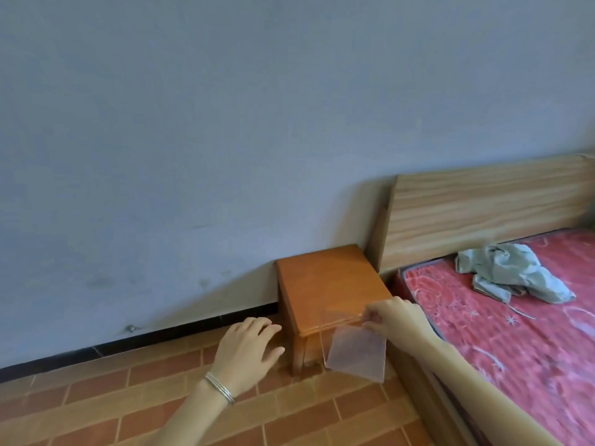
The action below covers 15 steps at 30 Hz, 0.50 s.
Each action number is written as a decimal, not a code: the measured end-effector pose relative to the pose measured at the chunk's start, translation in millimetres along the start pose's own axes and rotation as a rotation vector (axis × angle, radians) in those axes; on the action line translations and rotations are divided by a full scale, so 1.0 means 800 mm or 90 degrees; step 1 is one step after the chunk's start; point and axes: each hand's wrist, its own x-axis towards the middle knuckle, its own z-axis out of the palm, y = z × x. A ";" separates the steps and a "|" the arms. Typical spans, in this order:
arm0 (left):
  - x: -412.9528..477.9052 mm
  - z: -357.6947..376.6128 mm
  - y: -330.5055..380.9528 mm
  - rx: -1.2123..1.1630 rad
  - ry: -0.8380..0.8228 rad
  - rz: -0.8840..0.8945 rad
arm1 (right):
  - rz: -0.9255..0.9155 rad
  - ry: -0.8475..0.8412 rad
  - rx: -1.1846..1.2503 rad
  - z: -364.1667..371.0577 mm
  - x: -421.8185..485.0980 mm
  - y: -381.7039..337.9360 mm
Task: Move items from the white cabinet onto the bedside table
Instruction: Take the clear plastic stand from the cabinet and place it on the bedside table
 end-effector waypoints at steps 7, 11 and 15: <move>0.096 0.029 -0.038 0.012 -0.037 -0.055 | -0.051 -0.043 -0.004 0.000 0.153 0.023; 0.158 0.062 -0.069 0.035 -0.061 -0.090 | -0.080 -0.046 -0.011 0.012 0.239 0.031; 0.224 0.091 -0.102 0.047 -0.068 -0.102 | -0.082 -0.079 -0.006 0.019 0.327 0.033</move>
